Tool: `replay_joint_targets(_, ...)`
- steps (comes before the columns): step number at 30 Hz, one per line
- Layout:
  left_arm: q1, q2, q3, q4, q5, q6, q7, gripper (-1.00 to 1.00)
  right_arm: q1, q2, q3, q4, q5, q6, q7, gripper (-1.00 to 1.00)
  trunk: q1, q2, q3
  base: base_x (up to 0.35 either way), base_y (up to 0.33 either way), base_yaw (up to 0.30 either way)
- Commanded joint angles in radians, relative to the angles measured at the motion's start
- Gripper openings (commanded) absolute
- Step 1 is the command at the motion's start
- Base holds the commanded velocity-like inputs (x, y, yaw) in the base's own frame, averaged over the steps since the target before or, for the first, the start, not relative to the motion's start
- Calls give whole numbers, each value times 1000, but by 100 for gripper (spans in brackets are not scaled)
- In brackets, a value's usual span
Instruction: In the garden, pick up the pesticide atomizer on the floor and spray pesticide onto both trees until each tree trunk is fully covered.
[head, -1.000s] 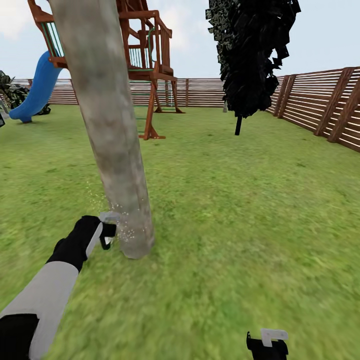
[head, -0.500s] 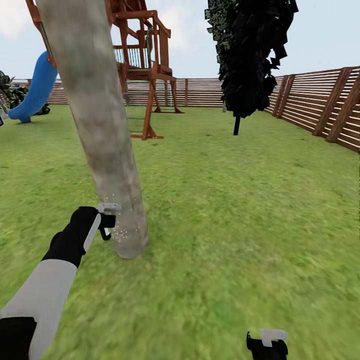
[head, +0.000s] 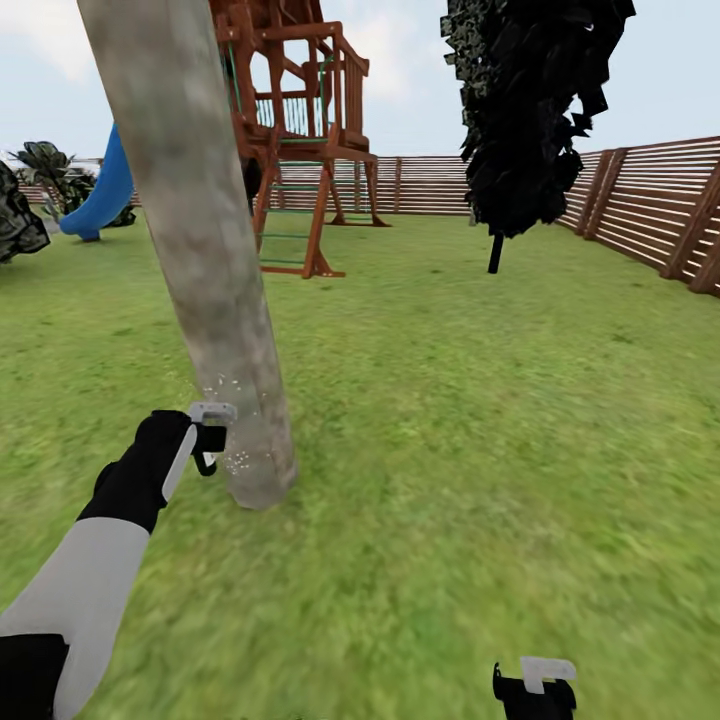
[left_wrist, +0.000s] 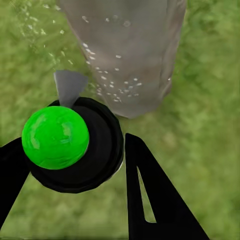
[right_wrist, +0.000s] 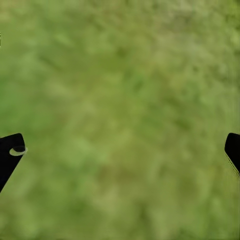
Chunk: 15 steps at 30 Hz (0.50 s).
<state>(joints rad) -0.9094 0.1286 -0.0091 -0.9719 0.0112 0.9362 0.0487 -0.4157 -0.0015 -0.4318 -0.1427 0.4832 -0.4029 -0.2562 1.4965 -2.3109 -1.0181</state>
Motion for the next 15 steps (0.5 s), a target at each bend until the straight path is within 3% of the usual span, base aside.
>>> replay_joint_targets(1, 2, 0, 0, 0, -1, 0, 1, -100, 0, 1, 0, 0, 0, 0, 0, 100, 0, 0, 0, 0, -270, 277)
replay_joint_targets(6, 5, -1, 3, 1, -5, -1, 3, -100, 0, 1, 1, 0, 0, 0, 0, 100, 0, 0, 0, 0, -271, 240)
replay_joint_targets(15, 6, -7, 0, 1, -7, 1, 3, -100, 0, 1, 1, 0, 0, 0, 0, 100, 0, 0, 0, 13, -271, 27)
